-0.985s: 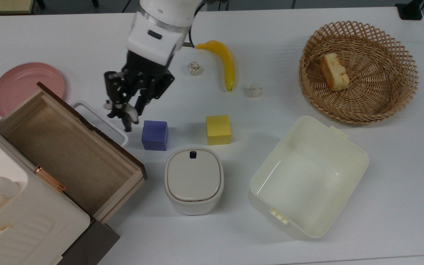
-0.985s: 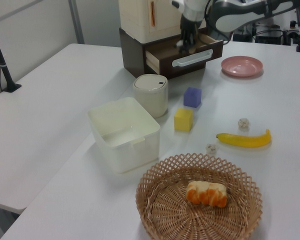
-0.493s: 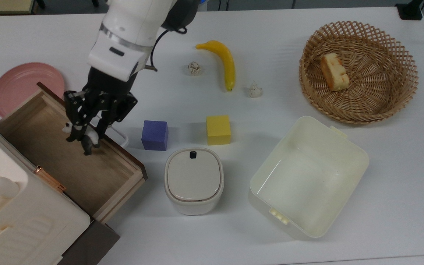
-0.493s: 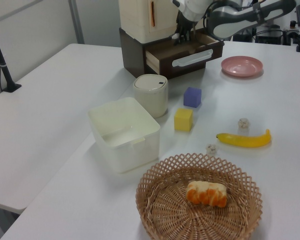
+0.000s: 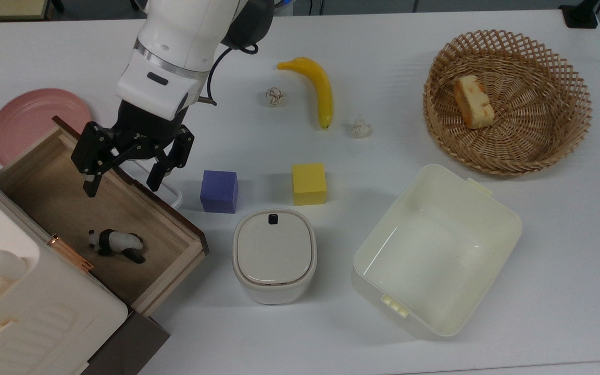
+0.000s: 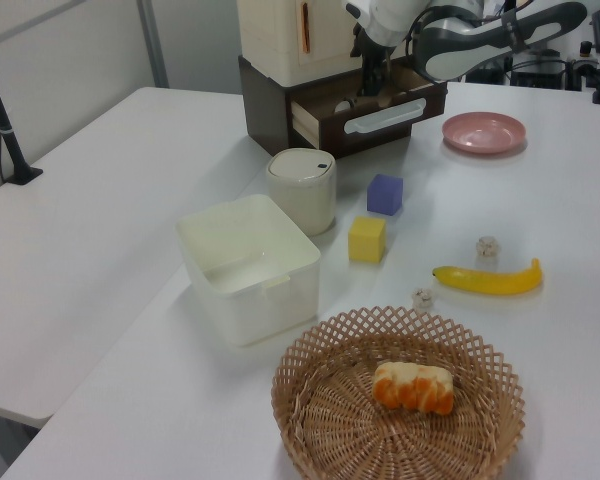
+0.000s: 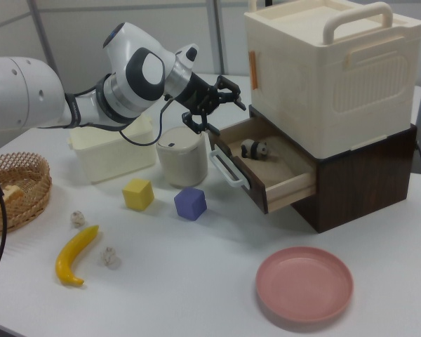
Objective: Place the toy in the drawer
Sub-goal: 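Lower the panda into the drawer and open the gripper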
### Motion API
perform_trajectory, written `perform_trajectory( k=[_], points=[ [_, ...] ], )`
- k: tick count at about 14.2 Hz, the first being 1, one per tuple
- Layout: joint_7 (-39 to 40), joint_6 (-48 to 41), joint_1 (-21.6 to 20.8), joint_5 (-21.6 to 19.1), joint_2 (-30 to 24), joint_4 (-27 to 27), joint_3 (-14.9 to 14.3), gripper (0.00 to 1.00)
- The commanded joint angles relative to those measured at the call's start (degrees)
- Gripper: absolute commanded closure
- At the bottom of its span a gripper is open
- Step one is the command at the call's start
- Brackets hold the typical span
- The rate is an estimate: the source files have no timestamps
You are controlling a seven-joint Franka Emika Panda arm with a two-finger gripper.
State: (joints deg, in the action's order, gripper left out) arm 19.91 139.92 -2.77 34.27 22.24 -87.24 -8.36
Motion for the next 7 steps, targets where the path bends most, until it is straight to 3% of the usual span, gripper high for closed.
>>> perform_trajectory(
  k=[1, 5, 7],
  points=[
    [-0.31, 0.36, -0.40, -0.25, -1.05, -0.03, -0.26, 0.00],
    [-7.77, -1.83, -1.36, -1.83, -3.25, -1.26, 0.71, 0.00],
    [-10.75, -9.97, -2.07, -2.71, -5.09, -1.62, 3.86, 0.00]
  ],
)
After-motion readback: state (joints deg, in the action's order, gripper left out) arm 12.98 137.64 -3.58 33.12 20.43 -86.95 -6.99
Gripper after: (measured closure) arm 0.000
